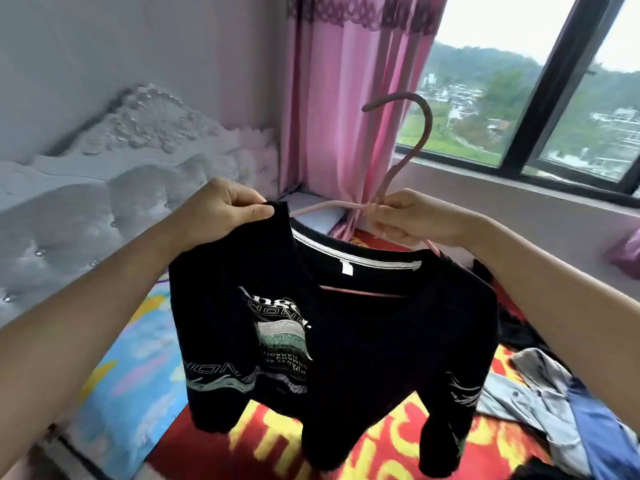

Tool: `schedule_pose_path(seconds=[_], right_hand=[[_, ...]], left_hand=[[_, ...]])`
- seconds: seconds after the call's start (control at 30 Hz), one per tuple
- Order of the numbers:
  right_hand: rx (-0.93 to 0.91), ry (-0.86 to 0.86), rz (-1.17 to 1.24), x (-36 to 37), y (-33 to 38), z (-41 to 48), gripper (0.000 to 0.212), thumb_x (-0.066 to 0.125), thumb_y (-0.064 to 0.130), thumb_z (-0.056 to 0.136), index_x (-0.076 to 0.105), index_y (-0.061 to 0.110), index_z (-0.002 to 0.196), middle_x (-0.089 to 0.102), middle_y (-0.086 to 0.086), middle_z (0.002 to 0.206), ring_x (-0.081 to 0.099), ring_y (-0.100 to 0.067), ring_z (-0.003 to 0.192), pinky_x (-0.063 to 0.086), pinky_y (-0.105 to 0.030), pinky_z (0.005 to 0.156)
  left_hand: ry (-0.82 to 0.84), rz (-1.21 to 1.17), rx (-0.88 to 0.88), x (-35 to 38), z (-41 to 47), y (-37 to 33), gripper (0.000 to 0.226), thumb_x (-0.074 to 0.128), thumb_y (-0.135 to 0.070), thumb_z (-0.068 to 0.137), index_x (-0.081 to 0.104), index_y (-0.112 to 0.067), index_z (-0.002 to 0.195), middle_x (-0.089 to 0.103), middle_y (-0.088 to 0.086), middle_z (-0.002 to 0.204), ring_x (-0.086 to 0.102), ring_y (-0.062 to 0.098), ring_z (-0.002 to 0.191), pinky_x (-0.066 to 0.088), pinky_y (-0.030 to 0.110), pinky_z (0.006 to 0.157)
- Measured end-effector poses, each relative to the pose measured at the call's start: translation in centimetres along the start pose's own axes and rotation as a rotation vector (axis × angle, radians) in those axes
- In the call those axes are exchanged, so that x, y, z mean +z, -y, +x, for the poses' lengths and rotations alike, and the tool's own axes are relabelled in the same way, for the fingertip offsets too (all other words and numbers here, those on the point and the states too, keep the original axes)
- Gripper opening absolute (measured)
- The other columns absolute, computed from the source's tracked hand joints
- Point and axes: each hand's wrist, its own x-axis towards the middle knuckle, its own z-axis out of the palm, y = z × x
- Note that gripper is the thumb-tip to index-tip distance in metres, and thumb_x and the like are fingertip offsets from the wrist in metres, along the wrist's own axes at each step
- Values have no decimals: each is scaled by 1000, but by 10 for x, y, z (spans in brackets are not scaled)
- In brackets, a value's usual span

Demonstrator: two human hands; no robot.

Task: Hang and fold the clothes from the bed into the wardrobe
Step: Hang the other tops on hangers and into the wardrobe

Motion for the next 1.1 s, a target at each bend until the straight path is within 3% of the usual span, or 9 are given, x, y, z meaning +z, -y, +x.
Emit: schedule_pose_path(seconds=[0.17, 0.27, 0.37, 0.43, 0.5, 0.6, 0.87, 1.03, 1.1], right_hand=[[-200, -217, 50, 40, 40, 42, 49, 46, 42, 94, 47, 17, 51, 32, 7, 40, 23, -6, 35, 23, -17, 39], [-304, -94, 48, 78, 74, 64, 51, 47, 44, 93, 48, 16, 51, 34, 9, 39, 24, -8, 37, 25, -18, 40], [-400, 21, 43, 123, 113, 76, 53, 45, 46, 93, 47, 19, 47, 34, 6, 40, 25, -9, 37, 29, -23, 50], [-483, 126, 32, 163, 150, 77, 55, 43, 46, 94, 46, 19, 47, 34, 9, 37, 25, -5, 34, 27, -19, 45], [-545, 202, 30, 194, 181, 69, 55, 43, 45, 95, 45, 18, 47, 34, 9, 36, 26, -5, 33, 26, -17, 43], [-628, 308, 51, 238, 226, 53, 53, 44, 43, 95, 46, 15, 50, 35, 2, 42, 27, -6, 35, 26, -17, 42], [-808, 515, 82, 328, 362, -29, 51, 44, 44, 95, 52, 10, 58, 31, 5, 41, 24, -6, 33, 24, -13, 37], [-854, 585, 50, 398, 438, -89, 51, 45, 46, 94, 55, 9, 62, 29, 0, 49, 22, -11, 42, 22, -22, 46], [-893, 580, 46, 438, 473, -118, 51, 46, 46, 94, 54, 10, 59, 30, 0, 49, 24, -12, 44, 22, -20, 44]], left_hand=[[-194, 107, -201, -63, -82, 14, 24, 56, -12, 92, 66, -9, 70, 54, -15, 53, 45, -5, 49, 34, 6, 51], [-290, 164, -333, -92, -148, 9, 22, 62, -29, 88, 68, -19, 70, 55, -11, 61, 45, -2, 56, 34, 10, 54], [-409, 193, -442, -113, -218, -4, 43, 58, -37, 82, 66, 5, 75, 44, 1, 61, 37, 0, 52, 27, 10, 47], [-552, 191, -556, -126, -276, -15, 28, 59, -21, 87, 72, -16, 62, 51, -11, 53, 42, -2, 46, 30, 7, 47], [-674, 200, -613, -135, -322, -20, 43, 61, -9, 88, 71, -36, 56, 59, -17, 51, 50, -5, 49, 37, 5, 51], [-830, 231, -714, -148, -392, -40, 45, 66, -6, 83, 71, -43, 57, 67, -20, 60, 59, -8, 57, 43, 4, 58], [-1250, 210, -908, -173, -587, -104, 19, 72, -9, 80, 75, -23, 67, 70, -7, 70, 64, 12, 70, 50, 30, 76], [-1321, 253, -1036, -186, -704, -128, 9, 71, -11, 81, 70, -20, 79, 71, -10, 67, 68, 8, 67, 53, 16, 60], [-1342, 321, -1130, -193, -766, -139, 3, 72, -13, 81, 71, -16, 82, 72, -7, 72, 68, 9, 70, 53, 20, 67]])
